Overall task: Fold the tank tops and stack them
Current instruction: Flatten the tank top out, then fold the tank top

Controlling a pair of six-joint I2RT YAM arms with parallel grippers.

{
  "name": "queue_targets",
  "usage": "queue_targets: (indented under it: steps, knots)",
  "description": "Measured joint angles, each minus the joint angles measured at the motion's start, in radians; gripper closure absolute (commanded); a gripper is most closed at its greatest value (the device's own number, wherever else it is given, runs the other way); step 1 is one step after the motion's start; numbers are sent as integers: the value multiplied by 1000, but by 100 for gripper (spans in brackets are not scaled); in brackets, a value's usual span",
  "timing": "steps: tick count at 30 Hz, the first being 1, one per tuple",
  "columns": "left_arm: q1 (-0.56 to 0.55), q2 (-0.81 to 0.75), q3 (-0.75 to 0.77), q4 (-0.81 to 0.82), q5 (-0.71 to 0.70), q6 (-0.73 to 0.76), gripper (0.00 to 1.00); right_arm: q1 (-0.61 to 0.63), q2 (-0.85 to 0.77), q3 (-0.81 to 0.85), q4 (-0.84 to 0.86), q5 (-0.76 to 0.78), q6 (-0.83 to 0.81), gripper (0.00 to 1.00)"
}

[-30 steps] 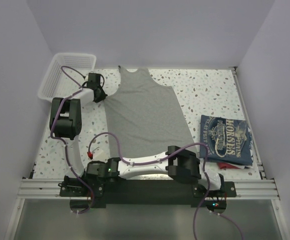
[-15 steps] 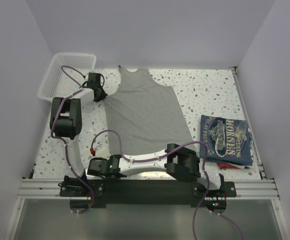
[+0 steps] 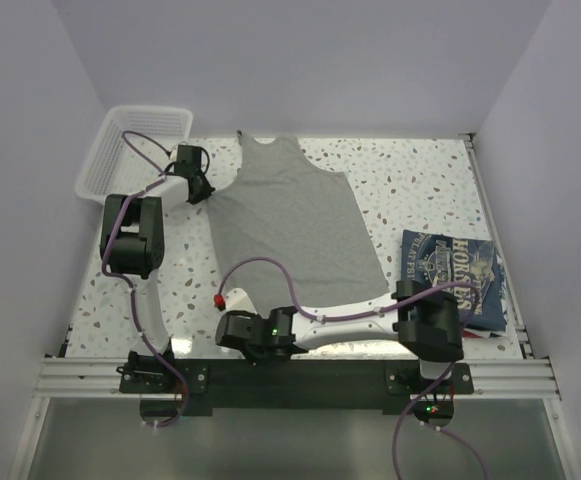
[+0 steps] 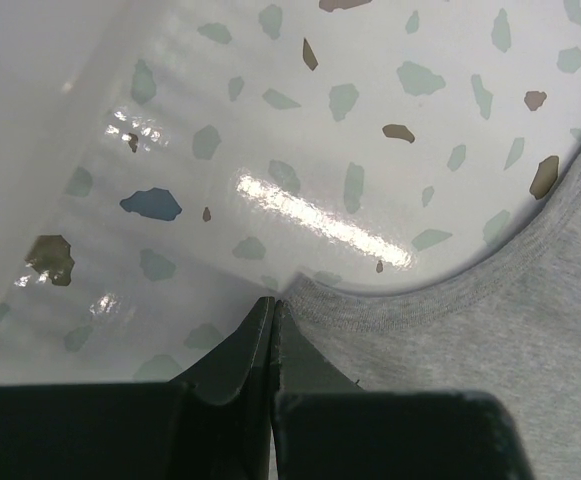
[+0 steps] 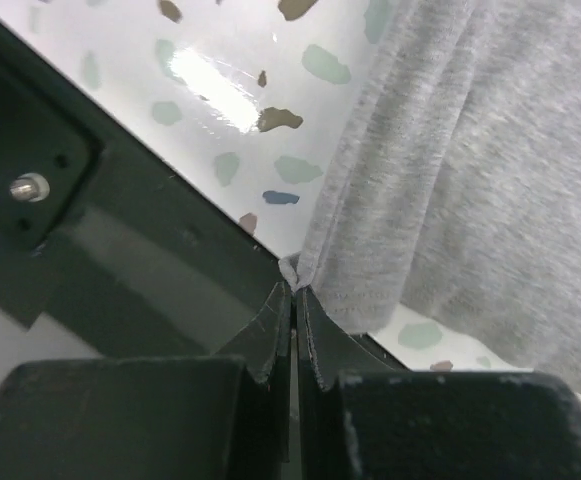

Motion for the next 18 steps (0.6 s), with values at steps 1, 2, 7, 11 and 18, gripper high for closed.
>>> queue_targets:
  steps: [1, 2, 7, 11, 18]
  knots:
    - [0, 0, 0, -1, -3, 0, 100, -2, -33, -23, 11, -12, 0, 100]
    - [0, 0, 1, -3, -5, 0, 100, -4, -56, -35, 19, -18, -1, 100]
    - [0, 0, 2, -4, -10, 0, 100, -27, -113, -67, 80, -65, 0, 100]
    - [0, 0, 2, -3, -13, 0, 100, -42, -113, -78, 98, -94, 3, 100]
    - [2, -13, 1, -10, -32, -1, 100, -46, -101, -45, 112, -150, -1, 100]
